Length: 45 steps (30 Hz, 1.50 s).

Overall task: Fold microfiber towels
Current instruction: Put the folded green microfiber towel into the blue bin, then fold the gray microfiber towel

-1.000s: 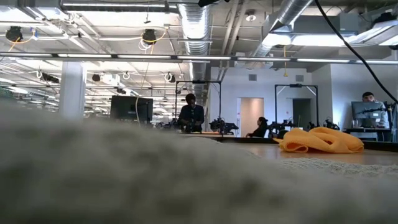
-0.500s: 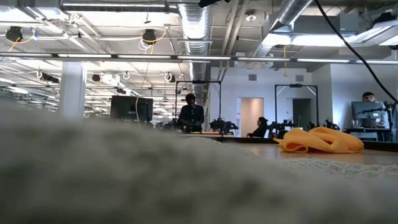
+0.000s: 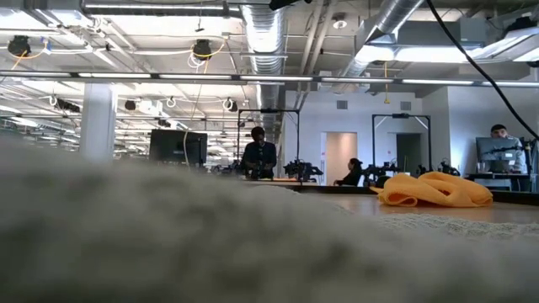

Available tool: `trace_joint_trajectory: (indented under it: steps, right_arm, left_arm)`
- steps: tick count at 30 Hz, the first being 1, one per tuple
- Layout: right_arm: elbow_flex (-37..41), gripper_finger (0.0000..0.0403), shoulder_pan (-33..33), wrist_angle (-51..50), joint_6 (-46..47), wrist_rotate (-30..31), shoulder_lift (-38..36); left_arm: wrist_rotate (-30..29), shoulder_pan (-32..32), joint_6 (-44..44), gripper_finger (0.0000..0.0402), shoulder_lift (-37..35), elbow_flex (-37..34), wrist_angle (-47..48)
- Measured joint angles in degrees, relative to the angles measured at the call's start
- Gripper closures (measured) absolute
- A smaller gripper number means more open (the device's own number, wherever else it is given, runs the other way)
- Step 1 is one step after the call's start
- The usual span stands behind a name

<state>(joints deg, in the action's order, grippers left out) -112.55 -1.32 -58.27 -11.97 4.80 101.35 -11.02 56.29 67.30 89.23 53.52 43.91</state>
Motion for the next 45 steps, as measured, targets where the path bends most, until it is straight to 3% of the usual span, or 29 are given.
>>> trace_joint_trajectory:
  steps: [7,12,19,23,32,45]
  right_arm:
    - [0.0,0.0159,0.0,0.0,0.1,0.0,-1.9]
    - [0.0,0.0159,0.7,-2.9,3.6,0.0,-3.3]
    - [0.0,0.0159,1.1,-10.6,7.1,0.0,-3.6]
    - [0.0,0.0159,0.7,-11.4,7.5,0.0,-3.6]
    - [0.0,0.0159,0.1,-12.2,7.6,0.0,-3.6]
    - [0.0,0.0159,-0.5,-13.3,7.2,0.0,-3.6]
  left_arm:
    - [-2.7,0.0,-1.8,0.0239,-1.9,9.6,11.8]
    - [-12.5,-0.1,-2.4,0.0239,-2.1,17.0,21.6]
    - [-15.1,-5.5,-10.9,0.0239,-1.3,17.5,18.6]
    - [-15.1,-10.6,-21.3,0.0239,-0.6,17.5,12.0]
    - [-4.5,-21.3,-39.7,0.0239,7.0,17.4,1.9]
    - [4.9,-29.0,-49.5,0.0239,18.8,17.4,-1.3]
